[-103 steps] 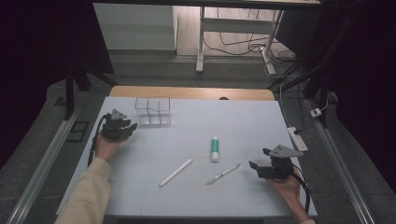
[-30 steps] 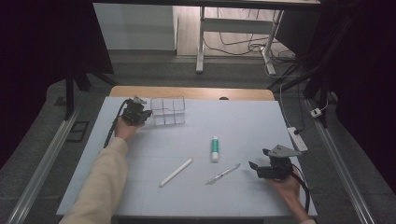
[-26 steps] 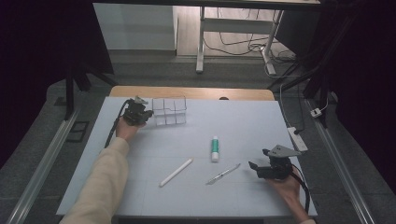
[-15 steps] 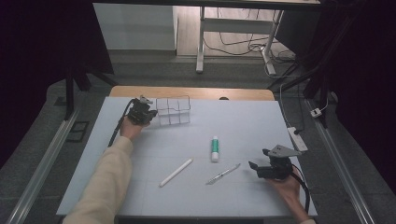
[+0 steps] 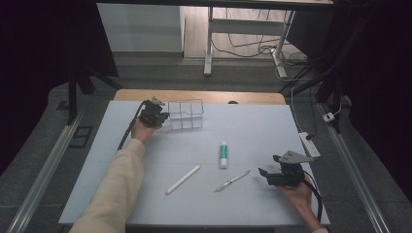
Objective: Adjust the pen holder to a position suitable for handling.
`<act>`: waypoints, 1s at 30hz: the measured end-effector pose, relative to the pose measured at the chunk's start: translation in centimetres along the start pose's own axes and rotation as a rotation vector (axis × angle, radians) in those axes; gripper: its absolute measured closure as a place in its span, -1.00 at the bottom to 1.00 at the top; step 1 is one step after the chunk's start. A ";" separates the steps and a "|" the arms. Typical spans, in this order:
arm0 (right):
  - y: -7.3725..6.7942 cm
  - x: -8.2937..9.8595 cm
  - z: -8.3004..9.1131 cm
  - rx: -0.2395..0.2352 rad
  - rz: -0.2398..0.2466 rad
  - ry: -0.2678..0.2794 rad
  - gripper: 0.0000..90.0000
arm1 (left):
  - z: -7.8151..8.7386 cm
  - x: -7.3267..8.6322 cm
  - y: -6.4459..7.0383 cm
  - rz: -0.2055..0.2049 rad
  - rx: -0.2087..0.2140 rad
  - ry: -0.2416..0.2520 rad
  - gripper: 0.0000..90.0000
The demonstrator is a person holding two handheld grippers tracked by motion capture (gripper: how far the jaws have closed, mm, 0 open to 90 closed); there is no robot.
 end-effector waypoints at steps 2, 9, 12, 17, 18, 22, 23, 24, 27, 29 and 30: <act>0.0 0.0 0.0 -0.001 0.001 -0.003 -0.58 | -0.2 -0.1 0.1 0.000 0.000 -0.003 0.99; 0.0 0.1 0.0 0.004 0.002 -0.006 -0.58 | -0.8 -0.7 0.5 -0.008 0.005 -0.010 0.99; 0.0 0.1 0.0 -0.002 0.000 -0.005 -0.58 | -1.0 -0.9 0.7 -0.010 0.006 -0.015 0.99; 0.0 0.1 -0.1 0.003 0.001 -0.008 -0.58 | -1.5 -1.4 0.9 -0.011 0.007 -0.023 0.99; 0.0 0.1 -0.1 0.002 0.001 -0.008 -0.58 | -1.6 -1.5 1.0 -0.010 0.008 -0.024 0.99; 0.0 0.1 -0.1 -0.001 -0.002 -0.007 -0.58 | -2.0 -1.9 1.3 -0.016 0.012 -0.023 0.99; 0.0 0.1 -0.1 -0.001 -0.003 -0.008 -0.58 | -2.1 -2.0 1.4 -0.016 0.014 -0.022 0.99; 0.0 0.1 -0.1 -0.001 -0.003 -0.009 -0.58 | -2.2 -2.1 1.5 -0.016 0.015 -0.021 0.99; 0.0 0.2 -0.1 -0.002 0.001 -0.014 -0.58 | -2.4 -2.2 1.7 -0.018 0.018 -0.023 0.98; 0.0 0.2 -0.2 -0.002 0.002 -0.016 -0.58 | -2.6 -2.3 1.7 -0.018 0.019 -0.023 0.98; 0.0 0.2 -0.2 0.000 0.003 -0.015 -0.58 | -2.7 -2.4 1.8 -0.016 0.018 -0.023 0.98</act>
Point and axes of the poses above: each handheld gripper's, and its own axes: z roughly backward along the jaws, x roughly out of its underside, y roughly to its right, the point moved 7 cm from there along -z, roughly forward along the jaws, and after that the axes turned 14 degrees about x, right-handed, at the moved point
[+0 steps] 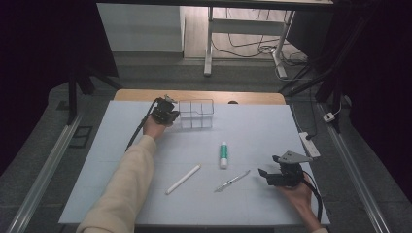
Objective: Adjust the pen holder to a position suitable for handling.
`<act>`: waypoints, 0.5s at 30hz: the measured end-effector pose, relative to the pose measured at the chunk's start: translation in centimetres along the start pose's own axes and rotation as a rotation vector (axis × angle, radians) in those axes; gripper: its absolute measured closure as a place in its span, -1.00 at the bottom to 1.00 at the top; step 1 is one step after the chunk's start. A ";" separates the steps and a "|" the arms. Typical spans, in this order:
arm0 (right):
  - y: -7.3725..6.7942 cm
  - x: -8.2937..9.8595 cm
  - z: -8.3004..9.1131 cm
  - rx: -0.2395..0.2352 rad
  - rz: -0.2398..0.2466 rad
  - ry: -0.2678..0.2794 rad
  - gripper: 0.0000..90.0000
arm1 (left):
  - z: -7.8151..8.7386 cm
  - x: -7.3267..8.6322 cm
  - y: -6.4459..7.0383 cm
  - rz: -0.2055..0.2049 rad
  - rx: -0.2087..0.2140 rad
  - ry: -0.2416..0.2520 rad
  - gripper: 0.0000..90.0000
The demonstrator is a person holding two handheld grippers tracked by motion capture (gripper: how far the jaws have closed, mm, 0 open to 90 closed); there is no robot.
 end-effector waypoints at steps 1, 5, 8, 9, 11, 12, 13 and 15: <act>0.0 0.0 0.0 0.000 0.000 0.000 -0.58 | -0.1 0.0 0.0 0.001 0.002 -0.001 0.98; 0.0 0.0 0.0 -0.003 -0.002 0.001 -0.58 | -0.3 -0.2 0.2 -0.008 0.004 -0.003 0.98; 0.0 0.0 -0.1 -0.006 -0.001 -0.001 -0.58 | -0.5 -0.4 0.4 -0.011 0.005 -0.006 0.98; 0.0 0.1 -0.1 -0.005 0.000 -0.004 -0.58 | -0.5 -0.5 0.4 -0.011 0.007 -0.007 0.98; -0.1 0.1 -0.1 -0.006 0.001 -0.006 -0.58 | -0.6 -0.5 0.5 -0.012 0.012 -0.005 0.98; -0.1 0.1 -0.1 -0.007 0.002 -0.006 -0.58 | -0.6 -0.5 0.5 -0.012 0.014 -0.006 0.98; -0.1 0.1 -0.1 -0.003 0.003 -0.008 -0.58 | -0.6 -0.5 0.5 -0.012 0.016 -0.007 0.98; 0.0 0.1 -0.1 -0.005 0.002 -0.006 -0.58 | -0.5 -0.4 0.6 -0.013 0.023 -0.003 0.98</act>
Point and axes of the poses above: each handheld gripper's, and its own axes: z roughly backward along the jaws, x roughly out of its underside, y roughly to its right, the point moved 7 cm from there along -z, roughly forward along the jaws, and after that the axes turned 14 degrees about x, right-handed, at the moved point
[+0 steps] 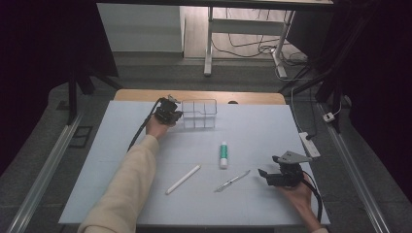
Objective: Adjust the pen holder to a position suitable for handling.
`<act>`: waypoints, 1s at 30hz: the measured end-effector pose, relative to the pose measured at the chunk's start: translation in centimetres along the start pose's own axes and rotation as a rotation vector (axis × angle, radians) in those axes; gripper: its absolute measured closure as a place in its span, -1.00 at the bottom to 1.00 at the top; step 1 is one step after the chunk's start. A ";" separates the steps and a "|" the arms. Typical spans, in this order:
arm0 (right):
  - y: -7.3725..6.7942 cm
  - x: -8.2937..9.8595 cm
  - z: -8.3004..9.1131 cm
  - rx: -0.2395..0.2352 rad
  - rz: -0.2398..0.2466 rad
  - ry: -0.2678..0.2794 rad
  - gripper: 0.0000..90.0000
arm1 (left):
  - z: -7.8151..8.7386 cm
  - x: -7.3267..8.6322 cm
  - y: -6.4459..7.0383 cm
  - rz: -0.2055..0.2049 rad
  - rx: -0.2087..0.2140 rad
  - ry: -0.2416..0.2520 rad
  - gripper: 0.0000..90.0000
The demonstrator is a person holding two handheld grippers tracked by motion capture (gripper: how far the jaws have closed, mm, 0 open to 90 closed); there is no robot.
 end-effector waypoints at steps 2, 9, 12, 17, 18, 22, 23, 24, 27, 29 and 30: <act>0.0 0.0 0.0 0.001 -0.005 0.004 -0.58 | 0.3 0.0 0.1 -0.003 -0.002 0.005 0.98; 0.1 -0.1 0.2 -0.006 -0.007 0.011 -0.58 | 2.2 1.2 1.7 -0.039 0.024 0.038 0.97; 0.1 -0.1 0.2 -0.008 -0.005 0.012 -0.58 | 3.2 2.2 2.6 -0.047 0.049 0.051 0.84; 0.0 -0.3 0.5 -0.010 0.002 0.020 -0.57 | 5.3 4.0 4.1 -0.075 0.090 0.070 0.41; 0.0 -0.3 0.5 -0.010 0.005 0.021 -0.57 | 5.7 4.3 4.4 -0.077 0.091 0.074 0.34; 0.0 -0.3 0.6 -0.019 0.004 0.027 -0.57 | 7.5 5.8 5.3 -0.074 0.104 0.093 0.13; 0.1 -0.3 0.7 -0.013 0.013 0.024 -0.57 | 7.9 6.2 5.5 -0.067 0.110 0.097 0.09; 0.0 -0.4 0.7 -0.016 0.016 0.029 -0.57 | 8.3 6.5 5.7 -0.062 0.112 0.103 0.05; -0.1 -0.4 0.8 -0.025 0.018 0.036 -0.57 | 9.6 7.6 6.4 -0.054 0.119 0.131 0.00; -0.1 -0.5 0.8 -0.029 0.021 0.039 -0.57 | 10.5 8.3 7.0 -0.060 0.121 0.145 -0.04; -0.2 -0.5 0.8 -0.033 0.017 0.041 -0.57 | 10.8 8.4 7.3 -0.058 0.126 0.153 -0.04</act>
Point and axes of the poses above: each handheld gripper's, and its own axes: z roughly backward along the jaws, x roughly out of its underside, y roughly to its right, the point moved 7 cm from there along -z, roughly forward along the jaws, and after that the axes turned 14 degrees about x, right-handed, at the moved point
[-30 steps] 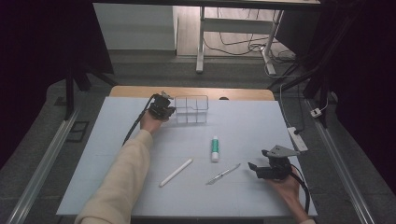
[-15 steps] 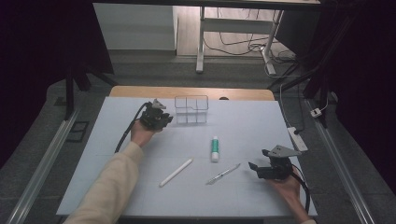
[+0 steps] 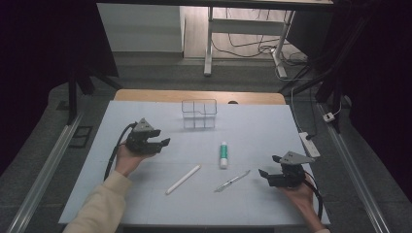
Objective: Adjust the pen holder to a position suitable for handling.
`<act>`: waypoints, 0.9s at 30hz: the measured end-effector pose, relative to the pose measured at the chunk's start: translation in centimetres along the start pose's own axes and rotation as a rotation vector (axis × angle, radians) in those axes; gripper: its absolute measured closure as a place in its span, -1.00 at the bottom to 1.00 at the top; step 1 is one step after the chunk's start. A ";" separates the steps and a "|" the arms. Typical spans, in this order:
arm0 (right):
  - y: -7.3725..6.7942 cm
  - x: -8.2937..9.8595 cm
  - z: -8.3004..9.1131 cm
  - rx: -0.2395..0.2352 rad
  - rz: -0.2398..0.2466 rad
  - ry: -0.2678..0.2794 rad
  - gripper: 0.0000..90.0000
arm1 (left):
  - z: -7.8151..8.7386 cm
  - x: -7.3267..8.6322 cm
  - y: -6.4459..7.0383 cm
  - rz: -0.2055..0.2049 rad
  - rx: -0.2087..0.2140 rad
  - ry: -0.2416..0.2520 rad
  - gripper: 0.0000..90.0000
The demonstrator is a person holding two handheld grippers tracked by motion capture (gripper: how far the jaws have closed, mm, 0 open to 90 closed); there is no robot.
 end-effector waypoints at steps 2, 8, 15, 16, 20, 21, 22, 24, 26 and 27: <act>0.0 0.0 0.0 -0.001 -0.001 0.003 -0.57 | 0.7 0.4 0.9 -0.014 0.007 0.010 -0.06; 0.1 0.0 0.1 0.005 0.001 0.000 -0.60 | 2.5 2.1 3.4 -0.042 0.024 0.020 -0.09; -0.2 0.2 -0.2 -0.022 0.007 -0.014 -0.62 | 3.6 3.8 5.3 -0.045 0.042 0.024 -0.12; -0.2 0.2 -0.2 -0.025 0.009 -0.018 -0.61 | 3.7 4.0 5.4 -0.044 0.039 0.023 -0.12; -0.2 0.3 0.0 -0.032 0.009 -0.029 -0.57 | 4.4 4.9 5.8 -0.043 0.031 0.024 -0.13; -0.2 0.3 0.0 -0.031 0.011 -0.031 -0.55 | 4.7 5.3 5.9 -0.037 0.027 0.025 -0.13; -0.2 0.3 0.0 -0.031 0.017 -0.032 -0.54 | 5.0 5.5 5.9 -0.031 0.029 0.033 -0.13; -0.2 0.2 0.1 -0.034 0.017 -0.028 -0.52 | 5.4 5.9 6.0 -0.035 0.023 0.039 -0.13; -0.3 0.1 0.2 -0.043 0.026 -0.026 -0.51 | 5.9 6.4 6.0 -0.022 0.019 0.042 -0.13; -0.3 0.1 0.2 -0.037 0.037 -0.026 -0.51 | 6.0 6.6 6.0 -0.026 0.013 0.039 -0.13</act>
Point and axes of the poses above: each handheld gripper's, and its own axes: z roughly backward along the jaws, x roughly out of its underside, y roughly to its right, the point moved 7 cm from there along -z, roughly forward along the jaws, and after that the axes turned 14 degrees about x, right-handed, at the moved point
